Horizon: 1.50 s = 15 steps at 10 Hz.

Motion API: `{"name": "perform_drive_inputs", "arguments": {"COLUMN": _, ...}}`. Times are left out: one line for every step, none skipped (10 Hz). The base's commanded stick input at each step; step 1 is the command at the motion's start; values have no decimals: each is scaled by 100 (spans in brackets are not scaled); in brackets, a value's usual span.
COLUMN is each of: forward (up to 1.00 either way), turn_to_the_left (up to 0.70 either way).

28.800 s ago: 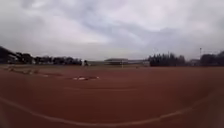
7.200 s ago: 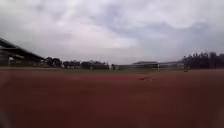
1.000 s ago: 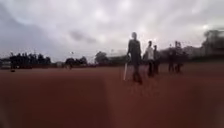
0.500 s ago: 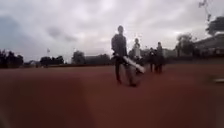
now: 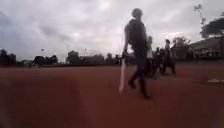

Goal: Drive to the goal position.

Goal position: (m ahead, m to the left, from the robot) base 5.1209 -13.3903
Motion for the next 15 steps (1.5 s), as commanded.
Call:
{"name": "perform_drive_inputs", "arguments": {"forward": 0, "turn_to_the_left": 0}}
{"name": "perform_drive_inputs", "arguments": {"forward": 0, "turn_to_the_left": 0}}
{"name": "perform_drive_inputs", "arguments": {"forward": 5, "turn_to_the_left": 0}}
{"name": "perform_drive_inputs", "arguments": {"forward": 20, "turn_to_the_left": 0}}
{"name": "perform_drive_inputs", "arguments": {"forward": 56, "turn_to_the_left": 0}}
{"name": "perform_drive_inputs", "arguments": {"forward": 70, "turn_to_the_left": 0}}
{"name": "perform_drive_inputs", "arguments": {"forward": 70, "turn_to_the_left": 0}}
{"name": "perform_drive_inputs", "arguments": {"forward": 70, "turn_to_the_left": 0}}
{"name": "perform_drive_inputs", "arguments": {"forward": 70, "turn_to_the_left": 0}}
{"name": "perform_drive_inputs", "arguments": {"forward": 70, "turn_to_the_left": 0}}
{"name": "perform_drive_inputs", "arguments": {"forward": 70, "turn_to_the_left": 0}}
{"name": "perform_drive_inputs", "arguments": {"forward": 70, "turn_to_the_left": 0}}
{"name": "perform_drive_inputs", "arguments": {"forward": 70, "turn_to_the_left": 0}}
{"name": "perform_drive_inputs", "arguments": {"forward": 70, "turn_to_the_left": 0}}
{"name": "perform_drive_inputs", "arguments": {"forward": 70, "turn_to_the_left": 0}}
